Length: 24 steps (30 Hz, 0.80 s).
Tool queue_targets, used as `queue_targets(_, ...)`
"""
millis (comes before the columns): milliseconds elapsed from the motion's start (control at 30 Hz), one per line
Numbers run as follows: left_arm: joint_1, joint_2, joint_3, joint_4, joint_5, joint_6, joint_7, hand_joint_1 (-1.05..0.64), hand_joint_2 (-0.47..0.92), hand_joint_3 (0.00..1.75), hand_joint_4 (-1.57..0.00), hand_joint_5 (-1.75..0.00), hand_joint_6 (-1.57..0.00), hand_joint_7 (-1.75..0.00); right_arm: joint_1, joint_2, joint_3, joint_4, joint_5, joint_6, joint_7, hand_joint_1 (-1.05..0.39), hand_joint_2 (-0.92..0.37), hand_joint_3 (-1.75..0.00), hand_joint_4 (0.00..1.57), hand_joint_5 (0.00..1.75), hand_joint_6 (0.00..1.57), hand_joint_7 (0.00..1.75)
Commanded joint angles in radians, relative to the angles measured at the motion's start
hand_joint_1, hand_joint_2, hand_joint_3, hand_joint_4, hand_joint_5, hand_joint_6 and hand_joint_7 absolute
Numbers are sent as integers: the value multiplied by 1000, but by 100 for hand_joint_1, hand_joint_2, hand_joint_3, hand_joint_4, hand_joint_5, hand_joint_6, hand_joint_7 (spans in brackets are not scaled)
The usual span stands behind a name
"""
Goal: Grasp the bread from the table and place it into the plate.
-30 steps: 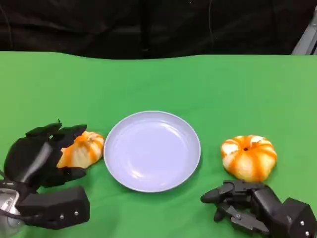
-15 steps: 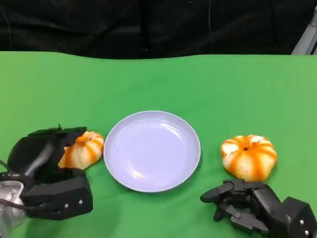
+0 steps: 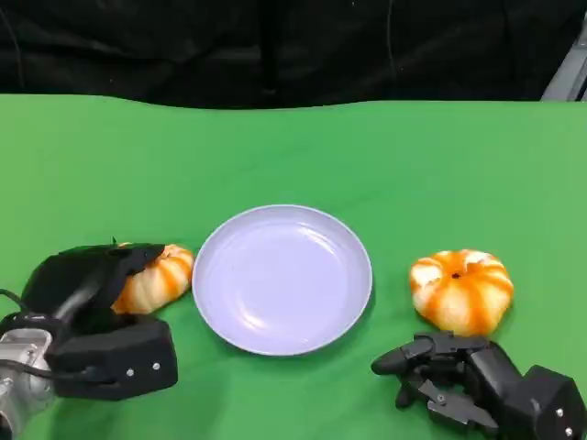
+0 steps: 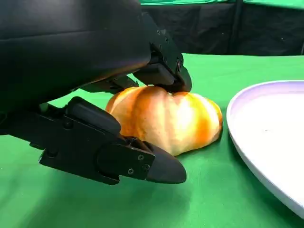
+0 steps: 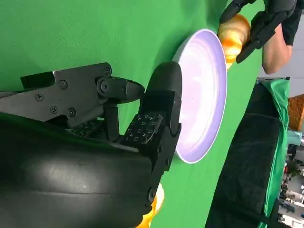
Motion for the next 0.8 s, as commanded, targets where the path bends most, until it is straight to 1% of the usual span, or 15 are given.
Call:
queue_targets(33, -11, 14, -14, 5, -9, -6, -42, -37, 90, 6, -52, -1, -61, -2, 12, -12, -4, 15, -5, 20, -1, -3, -92, -40, 78, 124, 104, 47)
queue_targets(100, -10, 17, -15, 4, -17, -12, -57, -28, 90, 3, -52, -1, -62, -1, 13, -11, -5, 12, 1, 26, 5, -3, -92, -40, 78, 124, 104, 47)
queue_targets(267, -9, 20, -21, -1, -22, -7, -68, -19, 92, 2, -52, -1, -62, -1, 14, -12, -6, 13, 2, 24, 6, -2, -92, -41, 79, 124, 104, 47)
queue_targets(433, -11, 26, -27, -5, -23, -4, -80, -14, 92, 5, -52, 0, -62, 0, 12, -14, -4, 18, -6, 16, -2, -3, -92, -40, 78, 123, 104, 47)
queue_targets(533, -9, 26, -29, -8, -22, -1, -79, -11, 92, 5, -54, -1, -63, -1, 14, -15, -4, 10, -5, 29, -1, -3, -92, -40, 78, 123, 104, 47)
queue_targets(700, -6, 23, -25, -9, -27, 7, -72, -10, 92, 4, -54, -1, -63, -1, 14, -15, -3, 10, -7, 27, -3, -3, -92, -40, 78, 123, 104, 47)
queue_targets(733, -4, 21, -22, -9, -29, 13, -67, -10, 92, 3, -67, -4, -74, -3, 14, -15, -3, 12, -8, 23, -4, -3, -92, -40, 78, 123, 104, 47)
queue_targets(767, -2, 17, -17, -9, -34, 19, -59, -10, 92, 3, -72, -4, -78, -3, 14, -16, -3, 12, -9, 22, -5, -3, -92, -40, 78, 123, 104, 47)
queue_targets(800, -1, 15, -14, -9, -38, 22, -55, -10, 92, 4, -88, -10, -92, -6, 15, -16, -3, 12, -9, 22, -6, -3, -92, -40, 78, 123, 104, 47)
